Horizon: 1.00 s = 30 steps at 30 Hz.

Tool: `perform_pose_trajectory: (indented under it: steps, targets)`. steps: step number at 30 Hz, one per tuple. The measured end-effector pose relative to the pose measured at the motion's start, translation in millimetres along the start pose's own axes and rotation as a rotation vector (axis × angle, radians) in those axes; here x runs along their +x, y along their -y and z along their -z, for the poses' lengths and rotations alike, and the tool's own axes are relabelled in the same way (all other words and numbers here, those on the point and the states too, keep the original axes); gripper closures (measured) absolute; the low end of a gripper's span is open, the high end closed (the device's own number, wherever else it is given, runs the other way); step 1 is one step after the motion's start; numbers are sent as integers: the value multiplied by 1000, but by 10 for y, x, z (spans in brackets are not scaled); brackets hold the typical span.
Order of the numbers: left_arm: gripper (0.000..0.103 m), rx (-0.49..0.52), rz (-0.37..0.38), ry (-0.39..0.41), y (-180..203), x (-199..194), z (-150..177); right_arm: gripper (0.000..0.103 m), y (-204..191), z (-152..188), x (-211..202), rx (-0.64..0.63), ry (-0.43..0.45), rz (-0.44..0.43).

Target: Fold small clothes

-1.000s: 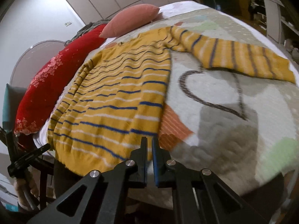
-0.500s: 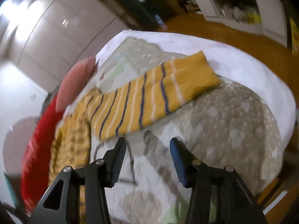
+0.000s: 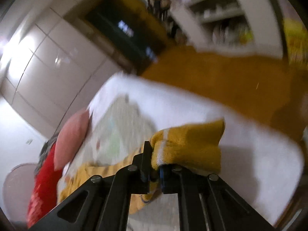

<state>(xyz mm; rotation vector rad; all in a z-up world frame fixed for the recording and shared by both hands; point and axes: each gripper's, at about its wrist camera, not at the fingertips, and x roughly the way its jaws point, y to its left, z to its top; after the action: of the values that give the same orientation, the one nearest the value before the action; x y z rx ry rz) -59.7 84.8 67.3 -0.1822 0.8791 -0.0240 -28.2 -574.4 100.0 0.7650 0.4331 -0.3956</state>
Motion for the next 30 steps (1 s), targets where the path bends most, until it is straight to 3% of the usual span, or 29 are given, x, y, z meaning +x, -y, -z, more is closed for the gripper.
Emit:
perform_pose_trajectory:
  steps: [3,5,7,9,13,18,23,26,29,30]
  targets:
    - [33,-36,8,10,-128,12,-27,95,-421,-285,-129,-83,46,-5]
    - [33,-60,11,19,-199,7,-29,95,-897,-268,-153,-203,51,-20]
    - [33,-85,18,27,-287,-2,-20,95,-1476,-93,-86,-321,16,-87]
    - [33,-106,22,33,-385,-18,-4,95,-1976,196,25,-402,-46,-169]
    - [33,-139,-5,52,-649,-102,76,95,-3033,1080,418,-527,-253,-357]
    - [33,-210,-56,68,-1108,-226,239,95,-3921,2248,848,-610,-480,-481]
    - [33,-299,-85,69,-1542,-290,430,94,-4339,3284,1385,-726,-634,-422]
    - [33,-346,-97,70,-1746,-328,520,92,-4387,3676,1604,-777,-709,-392]
    - [33,-383,-111,81,-1898,-353,571,78,-4452,3897,1511,-813,-759,-448]
    - [33,-397,-114,84,-1946,-362,584,69,-4472,3909,1454,-819,-759,-468]
